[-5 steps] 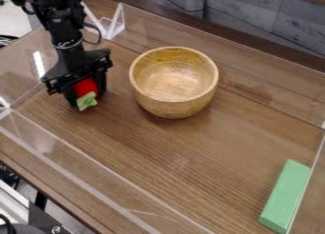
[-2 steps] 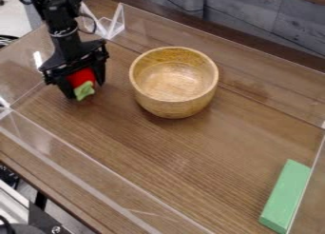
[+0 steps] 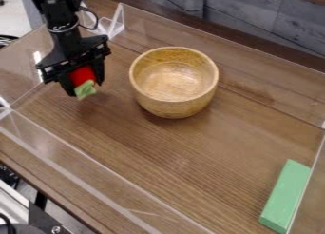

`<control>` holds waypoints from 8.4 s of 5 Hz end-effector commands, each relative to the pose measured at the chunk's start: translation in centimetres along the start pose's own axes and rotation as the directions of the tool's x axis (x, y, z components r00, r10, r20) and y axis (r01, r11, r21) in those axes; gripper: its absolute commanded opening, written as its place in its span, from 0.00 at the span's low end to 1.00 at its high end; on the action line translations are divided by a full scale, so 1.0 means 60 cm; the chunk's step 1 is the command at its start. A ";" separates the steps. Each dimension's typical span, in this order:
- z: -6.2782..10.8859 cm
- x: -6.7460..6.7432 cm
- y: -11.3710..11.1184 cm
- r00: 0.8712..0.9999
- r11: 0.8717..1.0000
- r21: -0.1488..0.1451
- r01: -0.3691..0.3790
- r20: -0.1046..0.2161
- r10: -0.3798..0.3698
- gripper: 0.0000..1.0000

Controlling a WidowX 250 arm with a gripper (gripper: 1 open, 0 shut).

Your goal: Move the red fruit to the left

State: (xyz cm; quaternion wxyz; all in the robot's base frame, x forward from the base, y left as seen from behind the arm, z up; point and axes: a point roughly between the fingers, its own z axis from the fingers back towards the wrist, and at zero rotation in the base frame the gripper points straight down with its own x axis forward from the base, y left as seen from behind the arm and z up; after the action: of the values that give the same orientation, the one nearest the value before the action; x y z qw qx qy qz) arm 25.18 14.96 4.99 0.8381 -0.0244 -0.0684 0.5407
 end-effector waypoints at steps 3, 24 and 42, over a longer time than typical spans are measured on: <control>0.052 -0.007 -0.017 0.994 0.996 0.011 -0.083 0.076 0.082 1.00; -0.005 -0.028 -0.041 0.954 0.941 0.161 0.297 0.002 -0.301 1.00; 0.271 -0.109 -0.089 0.718 0.710 -0.144 0.690 0.007 -0.696 1.00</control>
State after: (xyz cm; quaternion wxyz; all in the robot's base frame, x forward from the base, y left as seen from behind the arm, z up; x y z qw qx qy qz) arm 24.71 6.16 19.49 0.9779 -0.0706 -0.0595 0.1875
